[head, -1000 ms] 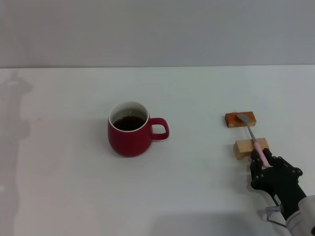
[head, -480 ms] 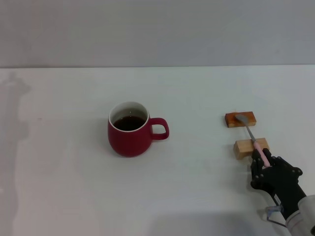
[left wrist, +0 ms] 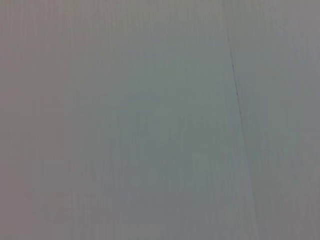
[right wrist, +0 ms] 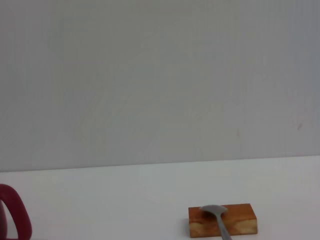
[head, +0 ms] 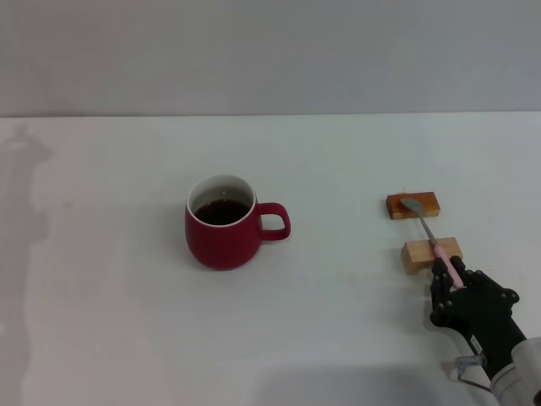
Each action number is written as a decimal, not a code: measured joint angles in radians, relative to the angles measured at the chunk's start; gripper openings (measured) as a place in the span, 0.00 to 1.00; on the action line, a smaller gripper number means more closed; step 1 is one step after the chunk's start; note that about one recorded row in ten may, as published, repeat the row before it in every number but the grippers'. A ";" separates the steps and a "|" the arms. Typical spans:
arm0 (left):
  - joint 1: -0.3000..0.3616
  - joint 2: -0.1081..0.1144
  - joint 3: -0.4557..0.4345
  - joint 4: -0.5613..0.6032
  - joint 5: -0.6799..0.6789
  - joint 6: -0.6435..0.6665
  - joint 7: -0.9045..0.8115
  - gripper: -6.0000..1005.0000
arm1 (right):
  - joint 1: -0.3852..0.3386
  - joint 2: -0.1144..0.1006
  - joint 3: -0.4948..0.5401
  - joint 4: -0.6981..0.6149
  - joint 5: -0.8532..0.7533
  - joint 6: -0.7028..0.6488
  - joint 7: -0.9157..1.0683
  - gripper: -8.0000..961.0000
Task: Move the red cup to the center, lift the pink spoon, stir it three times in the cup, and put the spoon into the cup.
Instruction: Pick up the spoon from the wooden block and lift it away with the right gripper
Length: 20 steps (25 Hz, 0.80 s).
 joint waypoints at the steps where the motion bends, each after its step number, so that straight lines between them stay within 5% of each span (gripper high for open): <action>1: 0.000 0.000 0.000 0.000 0.000 0.000 0.000 0.05 | 0.000 0.000 0.000 0.000 0.000 0.000 0.000 0.18; 20: 0.002 0.000 0.002 0.000 0.000 0.000 0.000 0.05 | -0.003 0.002 -0.002 -0.003 -0.001 -0.014 0.000 0.18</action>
